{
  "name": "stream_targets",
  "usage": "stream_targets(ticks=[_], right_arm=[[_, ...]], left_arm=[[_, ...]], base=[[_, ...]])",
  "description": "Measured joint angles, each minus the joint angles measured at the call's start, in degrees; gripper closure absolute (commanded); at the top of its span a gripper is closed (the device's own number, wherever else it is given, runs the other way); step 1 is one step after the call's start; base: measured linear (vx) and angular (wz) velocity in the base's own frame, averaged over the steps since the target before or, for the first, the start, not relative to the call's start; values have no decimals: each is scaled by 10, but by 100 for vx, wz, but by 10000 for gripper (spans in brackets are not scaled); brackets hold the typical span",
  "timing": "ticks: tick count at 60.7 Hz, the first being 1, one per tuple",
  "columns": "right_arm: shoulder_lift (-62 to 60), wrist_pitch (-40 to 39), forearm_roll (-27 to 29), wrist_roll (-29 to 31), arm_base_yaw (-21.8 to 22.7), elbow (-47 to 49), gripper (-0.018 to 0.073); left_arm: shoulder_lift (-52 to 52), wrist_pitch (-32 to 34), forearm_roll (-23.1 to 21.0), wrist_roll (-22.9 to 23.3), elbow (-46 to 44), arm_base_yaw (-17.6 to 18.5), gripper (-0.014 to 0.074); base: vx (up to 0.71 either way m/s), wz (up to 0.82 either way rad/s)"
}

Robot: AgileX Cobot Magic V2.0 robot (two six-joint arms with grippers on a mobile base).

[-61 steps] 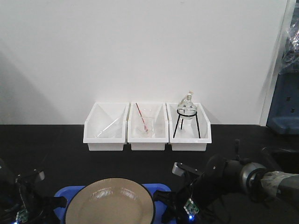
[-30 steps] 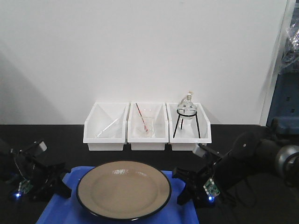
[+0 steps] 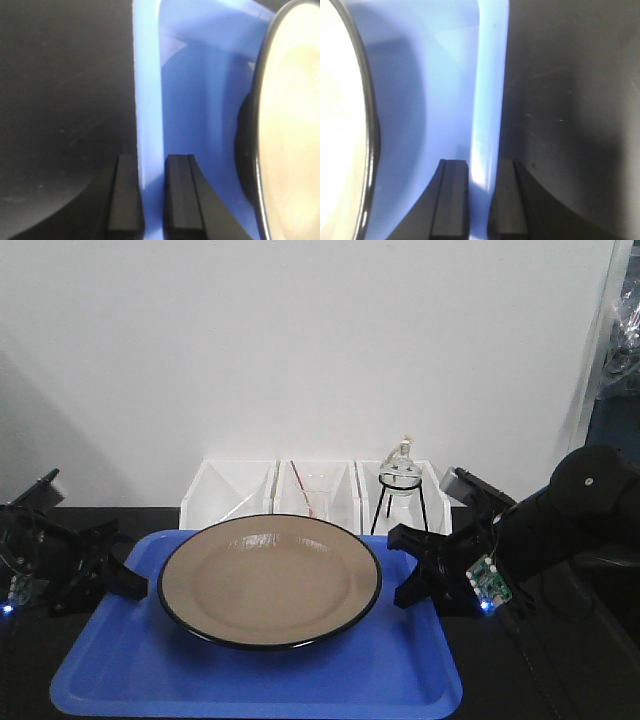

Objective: Place disk in tray to left cabinet
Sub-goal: 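Grip both tray edges and lift the tray off the bench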

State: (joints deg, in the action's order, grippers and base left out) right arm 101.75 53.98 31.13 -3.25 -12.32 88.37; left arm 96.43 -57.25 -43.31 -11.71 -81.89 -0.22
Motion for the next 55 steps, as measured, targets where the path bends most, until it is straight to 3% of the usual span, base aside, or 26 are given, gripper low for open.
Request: stream_targets(ticks=[20, 55], right_arm=[[-1, 45, -11, -24, 1, 37, 563], [-40, 48, -13, -32, 1, 40, 563]], left_arm=[[-38, -10, 1, 17, 0, -1, 597], [-38, -18, 1, 38, 0, -1, 596]], base=[[0, 0], [0, 0]])
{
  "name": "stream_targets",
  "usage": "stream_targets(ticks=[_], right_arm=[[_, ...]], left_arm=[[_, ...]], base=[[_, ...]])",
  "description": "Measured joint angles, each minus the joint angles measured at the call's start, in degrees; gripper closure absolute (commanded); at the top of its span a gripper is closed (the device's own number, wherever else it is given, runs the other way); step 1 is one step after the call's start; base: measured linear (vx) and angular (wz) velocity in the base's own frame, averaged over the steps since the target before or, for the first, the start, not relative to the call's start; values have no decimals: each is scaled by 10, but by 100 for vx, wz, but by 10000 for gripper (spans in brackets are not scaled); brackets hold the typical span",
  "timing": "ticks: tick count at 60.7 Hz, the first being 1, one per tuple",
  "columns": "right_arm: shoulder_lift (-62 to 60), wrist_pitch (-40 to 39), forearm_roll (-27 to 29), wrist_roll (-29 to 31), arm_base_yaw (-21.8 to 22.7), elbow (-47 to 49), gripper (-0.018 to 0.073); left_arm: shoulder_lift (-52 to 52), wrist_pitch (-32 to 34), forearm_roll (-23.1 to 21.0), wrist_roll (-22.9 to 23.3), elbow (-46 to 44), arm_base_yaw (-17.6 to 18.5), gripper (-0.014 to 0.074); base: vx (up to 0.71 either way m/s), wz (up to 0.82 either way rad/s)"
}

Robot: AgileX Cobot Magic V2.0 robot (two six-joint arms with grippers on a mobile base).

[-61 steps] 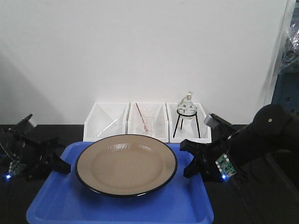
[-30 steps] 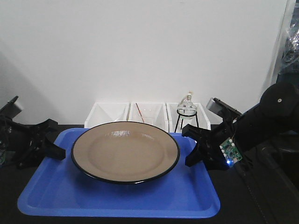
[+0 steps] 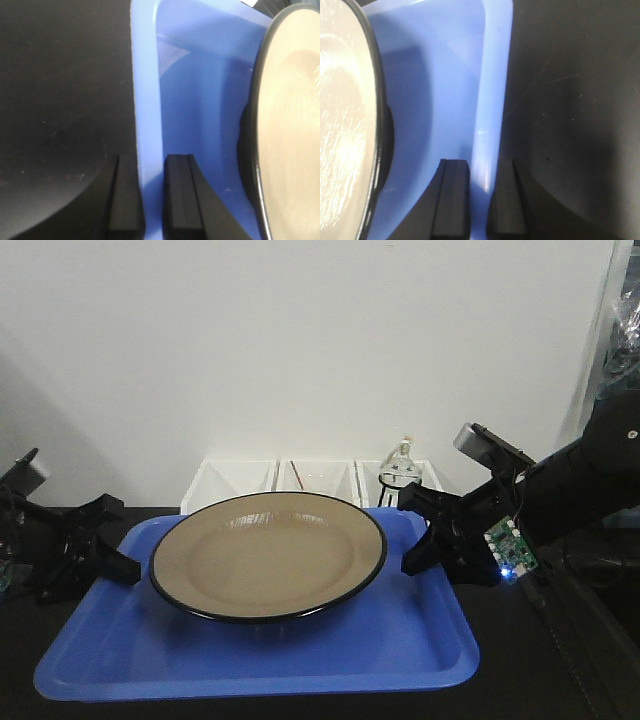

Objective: Place disk in tray to left cabinet
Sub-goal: 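Grip both tray edges and lift the tray off the bench, then hold the tray level with both grippers while the base turns away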

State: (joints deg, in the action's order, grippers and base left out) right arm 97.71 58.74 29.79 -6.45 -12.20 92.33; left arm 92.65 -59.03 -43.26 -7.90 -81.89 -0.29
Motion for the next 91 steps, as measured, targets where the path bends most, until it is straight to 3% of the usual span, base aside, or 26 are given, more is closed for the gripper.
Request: stream_targets(ticks=[91], right_arm=[[0, 0, 0, 1, 1, 0, 563]], left_arm=[[0, -1, 0, 0, 0, 0, 596]], base=[[-3, 4]])
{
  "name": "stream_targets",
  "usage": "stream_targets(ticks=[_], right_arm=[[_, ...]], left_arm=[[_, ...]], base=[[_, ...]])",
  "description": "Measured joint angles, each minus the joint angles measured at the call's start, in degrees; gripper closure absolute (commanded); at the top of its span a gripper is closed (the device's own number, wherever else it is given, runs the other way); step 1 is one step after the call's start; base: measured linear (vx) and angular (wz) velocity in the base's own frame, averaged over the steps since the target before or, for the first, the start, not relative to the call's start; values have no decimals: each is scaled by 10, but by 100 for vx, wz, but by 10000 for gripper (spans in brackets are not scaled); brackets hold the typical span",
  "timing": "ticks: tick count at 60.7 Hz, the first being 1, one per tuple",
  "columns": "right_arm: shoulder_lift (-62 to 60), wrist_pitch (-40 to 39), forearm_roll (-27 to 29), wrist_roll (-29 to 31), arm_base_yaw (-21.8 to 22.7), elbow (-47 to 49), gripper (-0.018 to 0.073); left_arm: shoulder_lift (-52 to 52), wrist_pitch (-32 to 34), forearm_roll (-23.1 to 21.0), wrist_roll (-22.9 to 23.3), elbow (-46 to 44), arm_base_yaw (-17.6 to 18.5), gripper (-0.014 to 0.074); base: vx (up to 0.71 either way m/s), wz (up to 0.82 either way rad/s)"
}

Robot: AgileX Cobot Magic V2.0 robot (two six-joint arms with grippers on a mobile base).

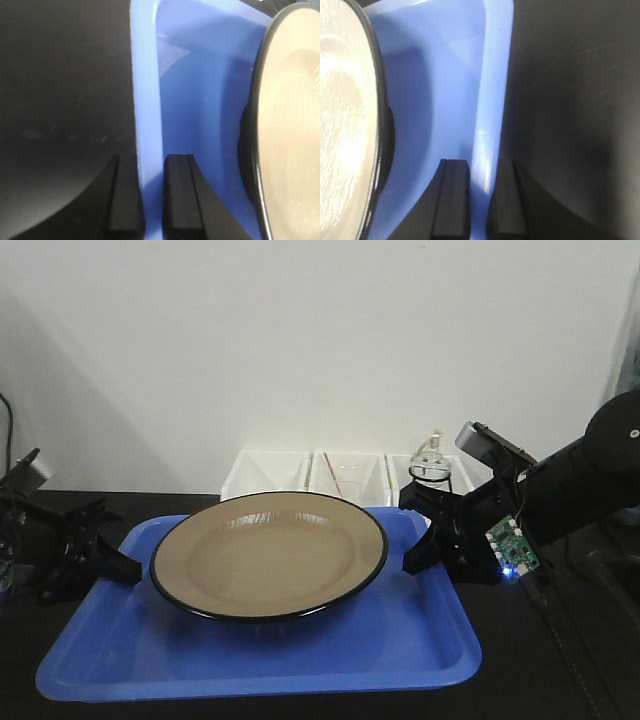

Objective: Place disk in tray to left cabinet
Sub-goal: 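Hold the tray level with both grippers while the base turns away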

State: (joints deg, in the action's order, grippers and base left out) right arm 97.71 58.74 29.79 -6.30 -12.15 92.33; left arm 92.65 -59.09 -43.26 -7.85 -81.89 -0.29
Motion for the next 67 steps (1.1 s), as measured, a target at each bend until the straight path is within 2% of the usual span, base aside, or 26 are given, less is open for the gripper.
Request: stream_targets(ticks=[26, 67], right_arm=[[0, 0, 1, 0, 0, 0, 563], [0, 1, 2, 0, 0, 0, 563]], left_arm=[[0, 0, 0, 0, 0, 0, 596], [0, 0, 1, 0, 0, 0, 596]], base=[[-14, 54], [-12, 70]])
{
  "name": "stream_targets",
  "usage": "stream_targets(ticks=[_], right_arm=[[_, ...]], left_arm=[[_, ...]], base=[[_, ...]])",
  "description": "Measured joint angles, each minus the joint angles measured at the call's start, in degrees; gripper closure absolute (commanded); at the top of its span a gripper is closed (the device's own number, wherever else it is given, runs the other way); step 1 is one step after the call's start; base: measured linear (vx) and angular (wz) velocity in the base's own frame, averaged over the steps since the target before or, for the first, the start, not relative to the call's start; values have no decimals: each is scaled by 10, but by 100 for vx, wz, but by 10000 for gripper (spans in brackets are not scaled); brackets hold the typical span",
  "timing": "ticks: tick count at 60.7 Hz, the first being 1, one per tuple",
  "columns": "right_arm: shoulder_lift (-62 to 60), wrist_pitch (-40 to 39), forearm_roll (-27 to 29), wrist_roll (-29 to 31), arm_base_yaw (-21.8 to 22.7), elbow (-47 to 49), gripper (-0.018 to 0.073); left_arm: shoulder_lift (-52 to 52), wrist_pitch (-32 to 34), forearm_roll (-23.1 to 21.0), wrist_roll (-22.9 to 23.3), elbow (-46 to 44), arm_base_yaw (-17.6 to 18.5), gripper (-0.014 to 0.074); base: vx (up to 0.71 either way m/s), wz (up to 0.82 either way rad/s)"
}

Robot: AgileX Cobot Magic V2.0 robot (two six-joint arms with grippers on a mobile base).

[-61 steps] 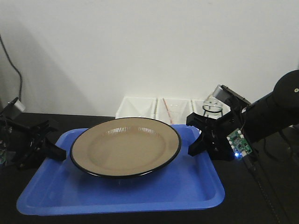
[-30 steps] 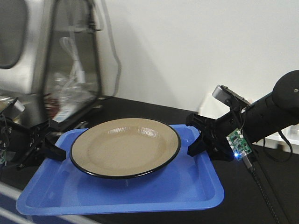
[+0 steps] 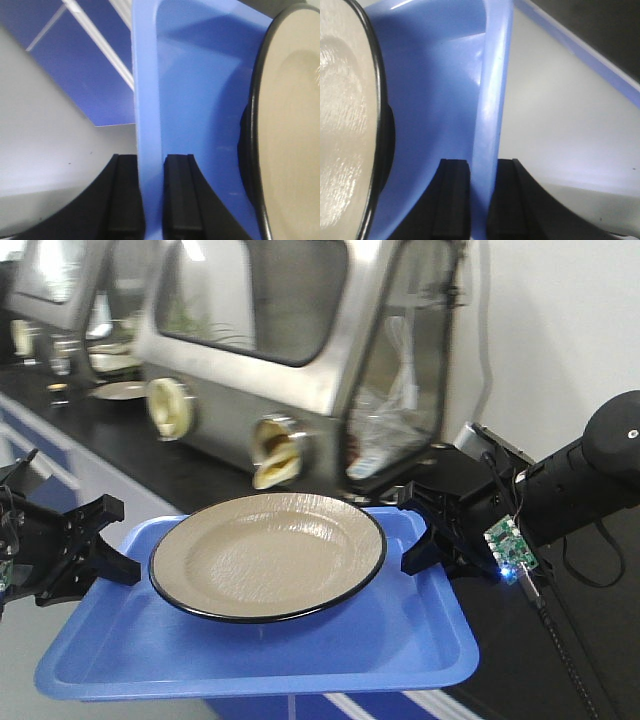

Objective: Place disk in tray to left cabinet
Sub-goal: 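Hold the tray level with both grippers while the base turns away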

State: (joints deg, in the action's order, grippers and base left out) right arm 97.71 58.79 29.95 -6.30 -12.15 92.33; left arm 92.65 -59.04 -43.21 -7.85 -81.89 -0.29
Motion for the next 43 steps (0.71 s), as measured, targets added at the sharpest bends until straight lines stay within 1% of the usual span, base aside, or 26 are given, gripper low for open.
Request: stream_targets(ticks=[43], right_arm=[[0, 8, 2, 0, 0, 0, 563]], left_arm=[[0, 0, 3, 0, 0, 0, 596]], base=[[-7, 67]])
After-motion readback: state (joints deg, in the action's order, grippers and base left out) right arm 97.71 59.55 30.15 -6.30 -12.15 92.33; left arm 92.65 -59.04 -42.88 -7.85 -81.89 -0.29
